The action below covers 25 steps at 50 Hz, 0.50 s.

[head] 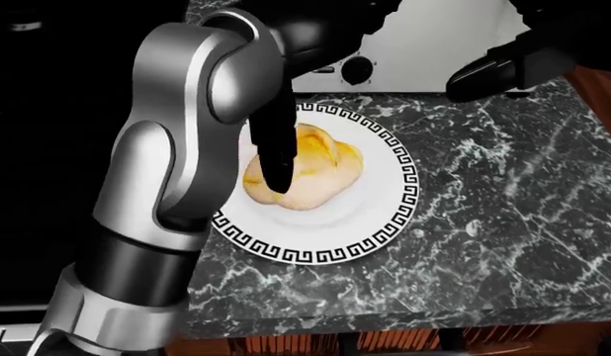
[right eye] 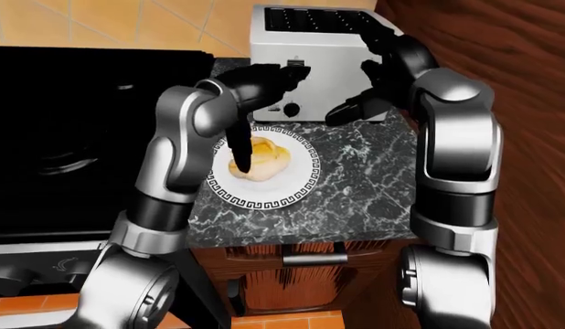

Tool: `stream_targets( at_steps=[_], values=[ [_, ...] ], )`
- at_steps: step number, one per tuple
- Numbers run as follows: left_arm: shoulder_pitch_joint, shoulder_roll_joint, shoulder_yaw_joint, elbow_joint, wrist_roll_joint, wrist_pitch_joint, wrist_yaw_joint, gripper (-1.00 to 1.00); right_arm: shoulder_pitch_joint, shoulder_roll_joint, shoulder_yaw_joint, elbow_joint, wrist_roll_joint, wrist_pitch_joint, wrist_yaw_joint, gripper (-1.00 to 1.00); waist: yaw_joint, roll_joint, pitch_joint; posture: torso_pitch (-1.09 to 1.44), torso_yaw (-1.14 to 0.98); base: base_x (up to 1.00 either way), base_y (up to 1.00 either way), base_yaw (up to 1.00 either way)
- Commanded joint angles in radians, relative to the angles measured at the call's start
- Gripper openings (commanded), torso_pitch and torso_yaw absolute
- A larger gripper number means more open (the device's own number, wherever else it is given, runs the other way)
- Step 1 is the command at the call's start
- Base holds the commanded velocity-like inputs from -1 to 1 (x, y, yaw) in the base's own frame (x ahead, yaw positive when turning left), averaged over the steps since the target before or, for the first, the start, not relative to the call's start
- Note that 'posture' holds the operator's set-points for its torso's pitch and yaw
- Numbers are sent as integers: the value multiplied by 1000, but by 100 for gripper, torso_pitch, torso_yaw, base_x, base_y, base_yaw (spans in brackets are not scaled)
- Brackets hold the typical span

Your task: Pick the chicken breast from the pan and place it on the plate.

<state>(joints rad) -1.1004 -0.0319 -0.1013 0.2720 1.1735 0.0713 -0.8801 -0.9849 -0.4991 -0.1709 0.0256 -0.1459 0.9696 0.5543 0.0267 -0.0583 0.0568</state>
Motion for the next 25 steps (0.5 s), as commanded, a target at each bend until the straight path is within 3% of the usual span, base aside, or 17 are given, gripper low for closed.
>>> stream_targets(
  at_steps=[1,17,25],
  values=[
    [-46,13,15,-22,-10,-2,22,100,-37,-16,-14,-29,-2,-24,-8,100,1,-5,-32,0,0,0,0,0],
    [-152,132,63,177,-126,-40,138,100,-48,-20,-10,-14,-2,-32,-13,100,-2,3,-31,0,0,0,0,0],
    [-242,190,88,351,-190,-73,257,100,-58,-22,-11,-8,-5,-32,-14,100,-5,6,-28,0,0,0,0,0]
  ],
)
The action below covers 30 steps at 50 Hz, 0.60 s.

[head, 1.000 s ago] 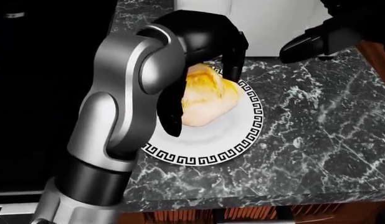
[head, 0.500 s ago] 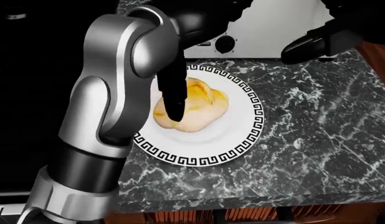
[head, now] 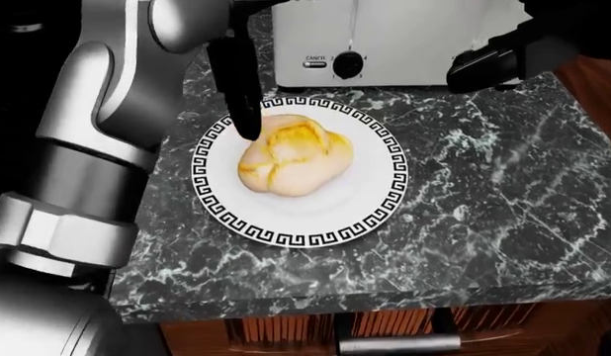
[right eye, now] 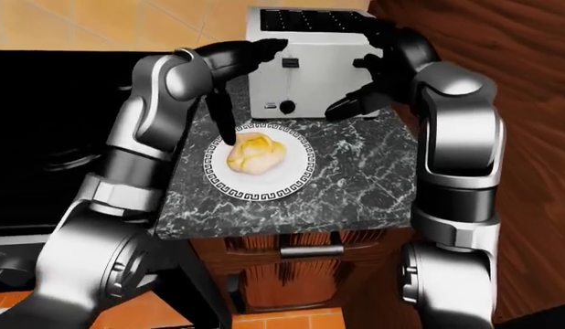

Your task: Pick the chicken breast from the pan and place it on the plate.

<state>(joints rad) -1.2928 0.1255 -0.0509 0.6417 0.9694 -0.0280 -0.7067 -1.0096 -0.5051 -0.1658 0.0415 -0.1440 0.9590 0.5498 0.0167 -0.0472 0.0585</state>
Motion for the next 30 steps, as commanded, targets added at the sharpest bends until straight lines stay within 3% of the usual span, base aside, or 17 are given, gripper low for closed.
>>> stream_targets(
  at_steps=[1,10,21,30],
  values=[
    [-53,36,37,-8,8,24,90,100,-34,-16,-16,-23,-7,-22,-9,100,4,-4,-29,0,0,0,0,0],
    [-156,99,53,162,-58,-2,171,100,-38,-15,-16,-17,-7,-26,-12,100,-9,7,-26,0,0,0,0,0],
    [-280,160,73,243,-122,19,155,100,-30,-15,-19,-22,-4,-28,-12,100,-19,22,-27,0,0,0,0,0],
    [-332,192,71,308,-154,16,175,100,-27,-18,-23,-33,2,-23,-14,100,-9,15,-29,0,0,0,0,0]
  ],
)
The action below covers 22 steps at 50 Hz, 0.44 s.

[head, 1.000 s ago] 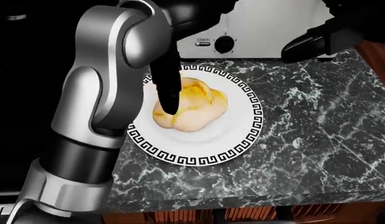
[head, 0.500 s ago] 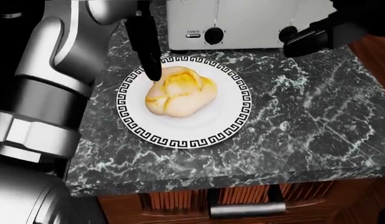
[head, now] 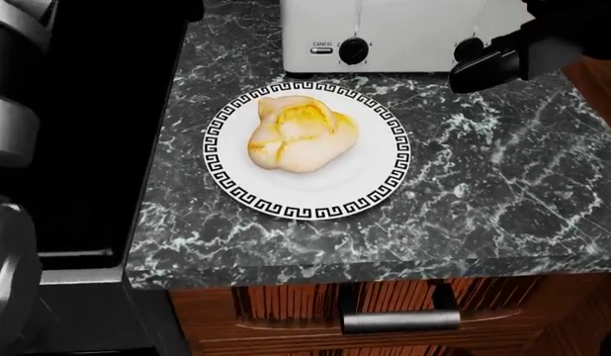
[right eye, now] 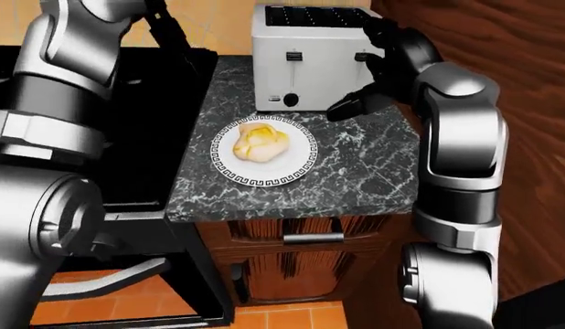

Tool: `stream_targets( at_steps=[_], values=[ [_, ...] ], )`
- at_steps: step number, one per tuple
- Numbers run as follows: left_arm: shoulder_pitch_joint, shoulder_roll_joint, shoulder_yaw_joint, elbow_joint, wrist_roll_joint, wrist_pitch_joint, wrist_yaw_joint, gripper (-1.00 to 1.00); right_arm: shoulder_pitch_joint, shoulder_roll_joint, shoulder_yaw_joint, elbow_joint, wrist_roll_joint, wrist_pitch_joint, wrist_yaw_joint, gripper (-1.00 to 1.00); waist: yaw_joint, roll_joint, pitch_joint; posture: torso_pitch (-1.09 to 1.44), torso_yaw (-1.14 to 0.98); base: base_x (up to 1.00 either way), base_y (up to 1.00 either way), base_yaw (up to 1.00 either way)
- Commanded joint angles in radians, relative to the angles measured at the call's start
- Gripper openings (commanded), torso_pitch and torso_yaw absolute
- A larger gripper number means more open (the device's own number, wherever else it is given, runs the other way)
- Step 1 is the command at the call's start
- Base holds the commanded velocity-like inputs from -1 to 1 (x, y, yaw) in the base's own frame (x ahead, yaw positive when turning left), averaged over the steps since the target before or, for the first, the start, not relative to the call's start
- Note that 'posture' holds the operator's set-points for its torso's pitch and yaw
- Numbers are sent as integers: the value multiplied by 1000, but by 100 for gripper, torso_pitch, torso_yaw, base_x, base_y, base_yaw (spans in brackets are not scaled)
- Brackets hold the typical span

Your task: Pick the chicken breast from the pan and place it on the plate.

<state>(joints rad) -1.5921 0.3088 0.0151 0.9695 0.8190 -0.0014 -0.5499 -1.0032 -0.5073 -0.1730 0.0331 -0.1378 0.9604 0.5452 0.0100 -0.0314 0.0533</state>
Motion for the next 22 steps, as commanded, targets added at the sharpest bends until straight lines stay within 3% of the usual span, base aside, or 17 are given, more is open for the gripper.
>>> stream_targets(
  at_steps=[1,9,22],
  values=[
    [-33,12,5,-14,-5,-13,22,100,-33,-16,-16,-24,-4,-24,-10,100,-1,-2,-25,0,0,0,0,0],
    [-54,38,15,74,-26,-18,84,100,-32,-16,-18,-22,2,-32,-21,100,1,-7,-33,0,0,0,0,0],
    [-75,69,17,152,-46,-20,141,100,-81,-37,-10,-40,-3,-6,-16,100,1,2,-43,0,0,0,0,0]
  ],
)
